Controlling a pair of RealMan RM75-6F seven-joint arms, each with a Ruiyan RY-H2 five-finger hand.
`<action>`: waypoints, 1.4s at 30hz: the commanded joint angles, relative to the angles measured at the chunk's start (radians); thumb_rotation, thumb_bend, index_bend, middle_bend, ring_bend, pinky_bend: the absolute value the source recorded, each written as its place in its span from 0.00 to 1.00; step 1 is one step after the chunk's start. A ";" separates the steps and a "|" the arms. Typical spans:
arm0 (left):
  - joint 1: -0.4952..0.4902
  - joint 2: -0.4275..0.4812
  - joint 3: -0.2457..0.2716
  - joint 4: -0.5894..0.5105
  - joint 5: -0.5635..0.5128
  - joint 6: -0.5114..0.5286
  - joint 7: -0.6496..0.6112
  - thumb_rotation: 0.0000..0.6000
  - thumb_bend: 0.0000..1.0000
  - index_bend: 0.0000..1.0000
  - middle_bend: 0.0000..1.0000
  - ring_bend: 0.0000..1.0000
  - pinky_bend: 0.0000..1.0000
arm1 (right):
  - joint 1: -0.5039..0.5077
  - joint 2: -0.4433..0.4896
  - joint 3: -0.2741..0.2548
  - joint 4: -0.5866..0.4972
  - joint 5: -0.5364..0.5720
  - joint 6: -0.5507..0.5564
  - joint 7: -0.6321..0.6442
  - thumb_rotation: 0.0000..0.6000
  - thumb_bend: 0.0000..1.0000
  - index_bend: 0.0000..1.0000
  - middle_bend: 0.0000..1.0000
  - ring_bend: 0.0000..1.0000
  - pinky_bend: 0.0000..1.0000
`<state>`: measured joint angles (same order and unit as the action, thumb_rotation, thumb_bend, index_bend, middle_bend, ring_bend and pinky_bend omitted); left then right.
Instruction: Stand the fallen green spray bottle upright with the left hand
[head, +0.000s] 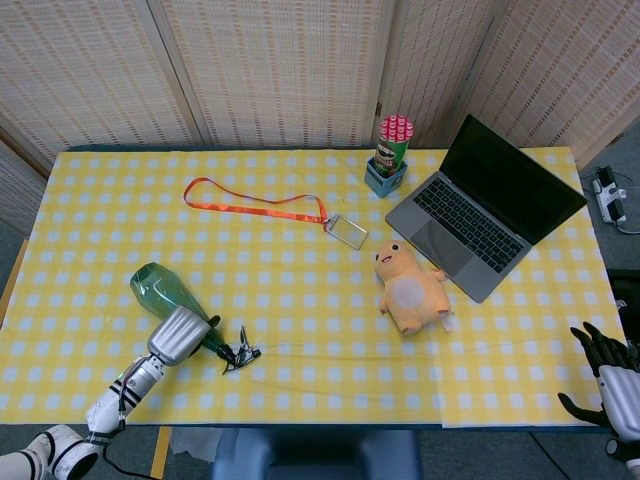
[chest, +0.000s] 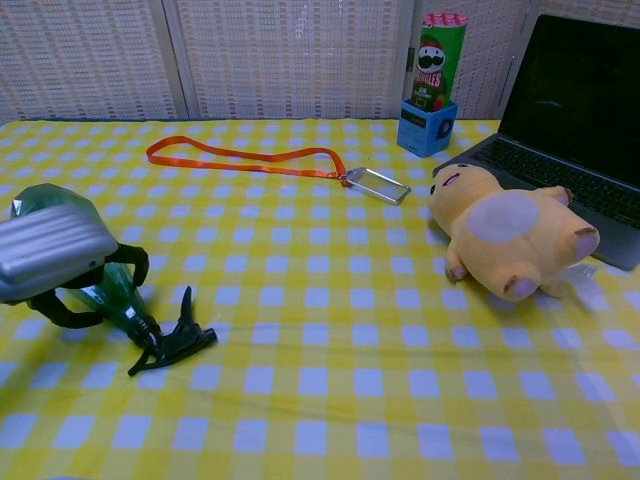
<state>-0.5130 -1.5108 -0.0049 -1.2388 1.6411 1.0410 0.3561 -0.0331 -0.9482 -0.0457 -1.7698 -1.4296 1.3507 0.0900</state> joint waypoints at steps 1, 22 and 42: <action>0.005 0.000 0.004 0.007 -0.001 0.025 -0.017 1.00 0.32 0.66 1.00 1.00 1.00 | 0.001 -0.002 0.000 -0.001 0.003 -0.002 -0.005 0.99 0.29 0.00 0.00 0.00 0.00; 0.132 0.295 -0.078 -0.410 -0.093 0.350 -0.562 1.00 0.38 0.71 1.00 1.00 1.00 | 0.007 -0.009 -0.012 -0.007 -0.012 -0.014 -0.017 0.99 0.29 0.00 0.00 0.00 0.00; 0.069 0.505 -0.131 -0.609 -0.380 0.007 -0.802 1.00 0.42 0.71 1.00 1.00 1.00 | 0.015 -0.015 -0.020 -0.006 -0.015 -0.030 -0.025 0.99 0.29 0.00 0.00 0.00 0.00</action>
<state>-0.4395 -1.0045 -0.1320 -1.8443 1.2679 1.0489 -0.4525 -0.0187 -0.9630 -0.0659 -1.7764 -1.4450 1.3214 0.0656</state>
